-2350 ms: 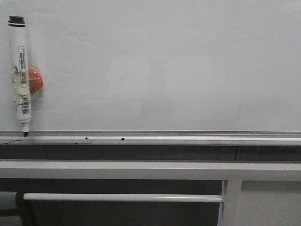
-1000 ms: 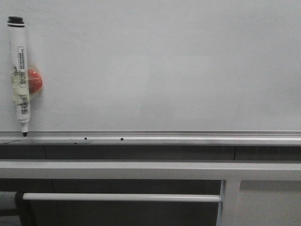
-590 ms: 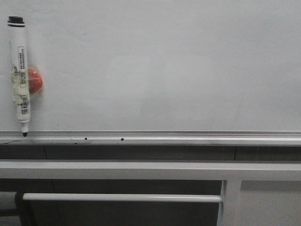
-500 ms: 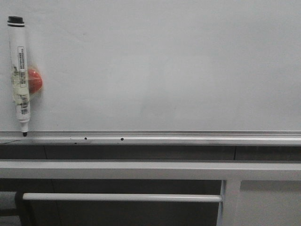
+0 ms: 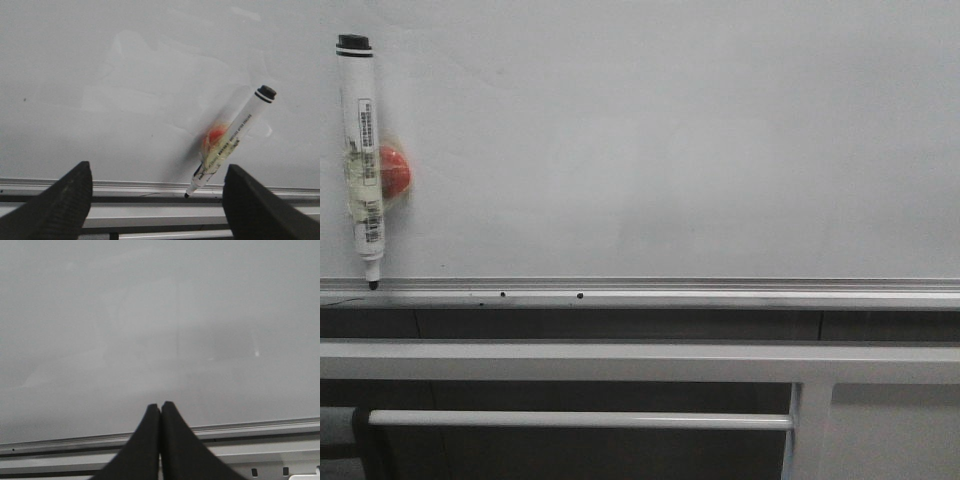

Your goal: Write number 1 on whiteboard

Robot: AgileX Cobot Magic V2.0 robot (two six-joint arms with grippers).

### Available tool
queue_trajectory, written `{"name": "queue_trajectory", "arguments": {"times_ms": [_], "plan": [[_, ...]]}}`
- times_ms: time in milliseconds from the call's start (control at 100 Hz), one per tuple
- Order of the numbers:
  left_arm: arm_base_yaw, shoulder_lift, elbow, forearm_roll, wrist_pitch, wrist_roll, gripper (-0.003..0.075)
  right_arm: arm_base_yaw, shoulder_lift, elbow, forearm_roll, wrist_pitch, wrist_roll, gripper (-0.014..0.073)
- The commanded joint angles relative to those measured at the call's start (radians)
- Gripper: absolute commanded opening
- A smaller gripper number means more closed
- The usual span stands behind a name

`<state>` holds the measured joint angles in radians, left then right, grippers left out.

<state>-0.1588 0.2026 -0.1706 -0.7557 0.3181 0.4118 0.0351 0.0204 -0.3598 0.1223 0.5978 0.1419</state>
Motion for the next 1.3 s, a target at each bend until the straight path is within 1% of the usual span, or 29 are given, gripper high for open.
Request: {"name": "queue_trajectory", "arguments": {"times_ms": [0, 190, 250, 330, 380, 900, 1070, 1180, 1220, 1250, 1280, 1290], "plan": [[-0.007, 0.016, -0.018, -0.155, -0.04, 0.133, 0.0492, 0.001, 0.021, -0.03, 0.021, -0.055, 0.001, -0.005], [-0.007, 0.016, 0.036, -0.43, -0.042, 0.436, 0.0492, 0.001, 0.021, -0.03, 0.026, -0.034, 0.001, -0.005], [-0.007, 0.016, 0.055, -0.524, -0.04, 0.512, 0.0492, 0.001, 0.021, -0.03, 0.026, -0.034, 0.001, -0.005], [-0.007, 0.016, 0.065, -0.586, -0.035, 0.623, 0.0492, 0.001, 0.021, -0.03, 0.026, -0.034, 0.001, -0.005], [-0.007, 0.016, 0.065, -0.601, -0.035, 0.662, 0.0492, 0.001, 0.021, -0.03, 0.026, -0.032, 0.001, -0.005], [-0.007, 0.016, 0.065, -0.619, -0.033, 0.668, 0.0492, 0.001, 0.021, -0.03, 0.026, -0.032, 0.001, -0.005], [-0.007, 0.016, 0.043, -0.629, 0.033, 0.668, 0.0492, 0.001, 0.021, -0.03, 0.026, -0.032, 0.001, -0.005], [-0.007, 0.016, 0.019, -0.654, 0.039, 0.693, 0.0492, 0.001, 0.021, -0.03, 0.026, -0.032, 0.001, -0.005], [-0.007, 0.016, 0.012, -0.634, 0.037, 0.696, 0.0492, 0.001, 0.021, -0.03, 0.026, -0.032, 0.001, -0.005], [-0.007, 0.016, 0.007, -0.588, 0.037, 0.691, 0.0492, 0.001, 0.021, -0.03, 0.026, -0.032, 0.001, -0.005], [-0.007, 0.016, -0.002, -0.496, 0.041, 0.665, 0.0492, 0.001, 0.021, -0.03, 0.026, -0.032, 0.001, -0.005], [-0.007, 0.016, -0.006, -0.474, 0.043, 0.635, 0.0492, 0.001, 0.021, -0.03, 0.026, -0.032, 0.001, -0.005]]}}
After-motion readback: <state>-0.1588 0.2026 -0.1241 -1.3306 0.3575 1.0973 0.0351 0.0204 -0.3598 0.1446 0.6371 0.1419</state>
